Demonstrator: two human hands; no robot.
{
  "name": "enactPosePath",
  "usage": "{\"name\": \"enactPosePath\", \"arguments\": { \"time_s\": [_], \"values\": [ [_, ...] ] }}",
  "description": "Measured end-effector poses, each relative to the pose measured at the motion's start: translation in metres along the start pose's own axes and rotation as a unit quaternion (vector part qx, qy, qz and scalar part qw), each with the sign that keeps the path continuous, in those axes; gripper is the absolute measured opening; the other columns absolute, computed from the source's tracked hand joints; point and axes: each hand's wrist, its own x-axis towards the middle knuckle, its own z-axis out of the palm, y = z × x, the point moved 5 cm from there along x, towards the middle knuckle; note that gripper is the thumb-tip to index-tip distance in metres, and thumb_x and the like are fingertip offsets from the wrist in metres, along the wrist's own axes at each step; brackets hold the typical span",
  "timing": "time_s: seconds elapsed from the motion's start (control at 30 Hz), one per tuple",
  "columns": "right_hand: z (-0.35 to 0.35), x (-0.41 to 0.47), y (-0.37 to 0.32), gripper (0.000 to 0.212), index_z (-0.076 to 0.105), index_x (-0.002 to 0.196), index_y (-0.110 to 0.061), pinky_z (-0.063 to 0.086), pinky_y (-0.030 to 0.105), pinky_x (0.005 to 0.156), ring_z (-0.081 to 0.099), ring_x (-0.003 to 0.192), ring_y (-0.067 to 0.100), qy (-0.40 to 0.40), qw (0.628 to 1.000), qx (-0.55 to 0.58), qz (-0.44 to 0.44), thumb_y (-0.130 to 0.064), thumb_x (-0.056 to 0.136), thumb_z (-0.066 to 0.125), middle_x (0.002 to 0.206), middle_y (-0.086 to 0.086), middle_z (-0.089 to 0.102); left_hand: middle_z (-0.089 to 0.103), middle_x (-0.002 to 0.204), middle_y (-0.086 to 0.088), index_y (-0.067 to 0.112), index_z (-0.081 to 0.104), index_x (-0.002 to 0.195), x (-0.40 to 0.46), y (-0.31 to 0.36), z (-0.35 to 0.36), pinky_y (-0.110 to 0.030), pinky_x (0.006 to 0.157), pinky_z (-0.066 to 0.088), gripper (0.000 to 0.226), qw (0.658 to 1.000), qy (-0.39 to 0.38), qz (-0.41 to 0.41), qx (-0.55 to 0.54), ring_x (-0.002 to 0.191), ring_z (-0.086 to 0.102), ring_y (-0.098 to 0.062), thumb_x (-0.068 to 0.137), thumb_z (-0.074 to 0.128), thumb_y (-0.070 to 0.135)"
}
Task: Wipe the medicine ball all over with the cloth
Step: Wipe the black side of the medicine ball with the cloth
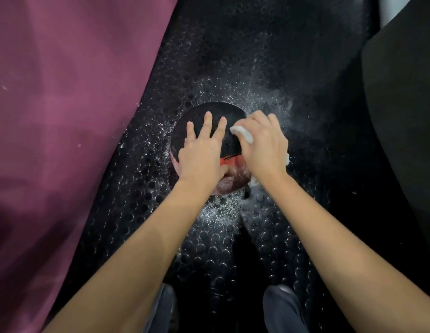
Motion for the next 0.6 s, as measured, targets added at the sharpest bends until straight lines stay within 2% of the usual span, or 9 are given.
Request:
{"name": "enactPosePath", "arguments": {
  "time_s": [0.07, 0.2, 0.27, 0.33, 0.43, 0.53, 0.6],
  "values": [
    [0.003, -0.008, -0.001, 0.012, 0.070, 0.086, -0.022, 0.030, 0.024, 0.049, 0.046, 0.080, 0.019, 0.003, 1.000, 0.008, 0.007, -0.021, 0.090, 0.059, 0.085, -0.005, 0.060, -0.008, 0.163, 0.004, 0.032, -0.001, 0.155, 0.004, -0.003, -0.003, -0.045, 0.096, 0.047, 0.106, 1.000, 0.005, -0.003, -0.012, 0.149, 0.003, -0.033, 0.081, 0.072, 0.049],
    [0.001, -0.032, -0.005, 0.014, 0.072, 0.087, -0.023, 0.024, 0.019, 0.043, 0.039, 0.080, 0.011, -0.001, 0.999, 0.014, -0.036, -0.020, 0.087, 0.058, 0.084, -0.006, 0.061, -0.008, 0.163, 0.007, 0.034, 0.000, 0.154, 0.002, -0.008, -0.003, -0.044, 0.095, 0.048, 0.106, 1.000, 0.007, -0.002, -0.026, 0.150, 0.002, -0.031, 0.079, 0.073, 0.051],
    [0.000, -0.016, 0.001, 0.014, 0.072, 0.087, -0.024, 0.032, 0.024, 0.048, 0.041, 0.082, 0.012, 0.001, 1.000, 0.025, 0.017, -0.023, 0.090, 0.058, 0.087, -0.006, 0.061, -0.009, 0.163, 0.006, 0.034, -0.001, 0.155, -0.002, -0.007, -0.001, -0.044, 0.096, 0.048, 0.107, 1.000, 0.008, 0.003, -0.028, 0.150, 0.000, -0.031, 0.079, 0.072, 0.051],
    [0.002, 0.006, 0.012, 0.014, 0.072, 0.091, -0.026, 0.038, 0.030, 0.062, 0.045, 0.089, 0.016, -0.021, 0.995, 0.037, 0.090, -0.025, 0.092, 0.058, 0.093, -0.005, 0.060, -0.011, 0.163, 0.006, 0.033, -0.002, 0.154, -0.006, -0.005, 0.002, -0.043, 0.095, 0.049, 0.107, 1.000, 0.008, 0.004, -0.022, 0.150, 0.000, -0.032, 0.079, 0.071, 0.053],
    [0.006, 0.014, 0.016, 0.014, 0.072, 0.094, -0.024, 0.034, 0.029, 0.066, 0.047, 0.094, 0.020, -0.041, 0.993, 0.040, 0.107, -0.026, 0.093, 0.058, 0.096, -0.004, 0.059, -0.012, 0.163, 0.006, 0.033, -0.004, 0.154, -0.008, -0.006, 0.001, -0.042, 0.097, 0.048, 0.107, 1.000, 0.008, 0.010, -0.020, 0.150, 0.000, -0.032, 0.079, 0.070, 0.052],
    [0.004, 0.006, 0.014, 0.015, 0.072, 0.096, -0.022, 0.029, 0.027, 0.064, 0.044, 0.089, 0.016, -0.044, 0.991, 0.057, 0.110, -0.027, 0.093, 0.058, 0.094, -0.005, 0.058, -0.007, 0.163, 0.004, 0.032, 0.002, 0.155, -0.011, -0.010, -0.001, -0.047, 0.109, 0.038, 0.098, 0.999, -0.009, 0.020, -0.035, 0.149, 0.002, -0.032, 0.084, 0.065, 0.053],
    [0.004, 0.003, 0.014, 0.014, 0.072, 0.095, -0.022, 0.029, 0.027, 0.065, 0.041, 0.087, 0.014, -0.043, 0.992, 0.062, 0.105, -0.027, 0.093, 0.059, 0.093, -0.006, 0.058, 0.010, 0.163, 0.001, 0.028, 0.017, 0.155, -0.012, -0.012, -0.005, -0.048, 0.117, 0.023, 0.075, 0.993, 0.035, 0.023, -0.109, 0.149, 0.009, -0.031, 0.094, 0.053, 0.051]
  ]
}}
